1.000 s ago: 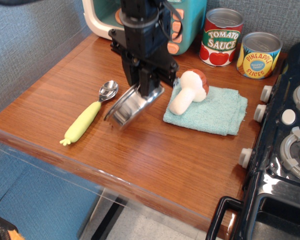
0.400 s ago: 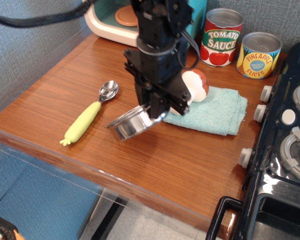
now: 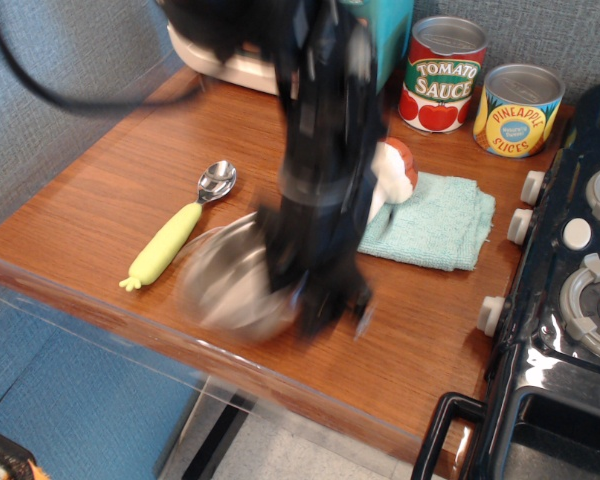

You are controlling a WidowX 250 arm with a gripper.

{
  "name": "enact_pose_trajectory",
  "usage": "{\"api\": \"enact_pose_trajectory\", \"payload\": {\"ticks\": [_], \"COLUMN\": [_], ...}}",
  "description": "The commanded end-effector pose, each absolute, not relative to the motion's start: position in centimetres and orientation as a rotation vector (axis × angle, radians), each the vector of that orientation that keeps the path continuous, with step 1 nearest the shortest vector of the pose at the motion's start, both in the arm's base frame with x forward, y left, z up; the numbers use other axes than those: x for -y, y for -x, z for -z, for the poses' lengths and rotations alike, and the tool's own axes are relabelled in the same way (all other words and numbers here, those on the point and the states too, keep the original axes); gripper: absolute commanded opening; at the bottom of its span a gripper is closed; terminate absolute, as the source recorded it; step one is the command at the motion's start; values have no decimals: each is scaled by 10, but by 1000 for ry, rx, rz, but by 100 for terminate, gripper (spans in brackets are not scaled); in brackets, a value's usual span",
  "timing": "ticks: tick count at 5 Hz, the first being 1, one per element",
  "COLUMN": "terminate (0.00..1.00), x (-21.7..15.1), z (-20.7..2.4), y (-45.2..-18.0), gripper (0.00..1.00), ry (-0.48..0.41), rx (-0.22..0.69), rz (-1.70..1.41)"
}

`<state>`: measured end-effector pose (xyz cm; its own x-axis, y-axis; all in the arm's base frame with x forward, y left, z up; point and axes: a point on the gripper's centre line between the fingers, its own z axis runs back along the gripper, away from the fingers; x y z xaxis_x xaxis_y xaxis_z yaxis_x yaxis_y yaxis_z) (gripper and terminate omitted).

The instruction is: Move the silver bowl next to the yellow spoon.

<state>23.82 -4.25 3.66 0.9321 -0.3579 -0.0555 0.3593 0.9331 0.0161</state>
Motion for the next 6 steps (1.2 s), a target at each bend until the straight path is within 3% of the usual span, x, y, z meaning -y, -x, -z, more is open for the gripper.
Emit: {"api": "enact_pose_trajectory", "payload": {"ticks": [1,3,4,6], "terminate": [0,0,0,0], "x": [52,48,40,33], "z": [-47,-84,-99,-98], "y": [-232,-226,-227,-231], "gripper": [100,100,100,100], "ry": [-44,-9,24,43], "rx": [-31,204,243,218], "rz": [410,306,236,189]}}
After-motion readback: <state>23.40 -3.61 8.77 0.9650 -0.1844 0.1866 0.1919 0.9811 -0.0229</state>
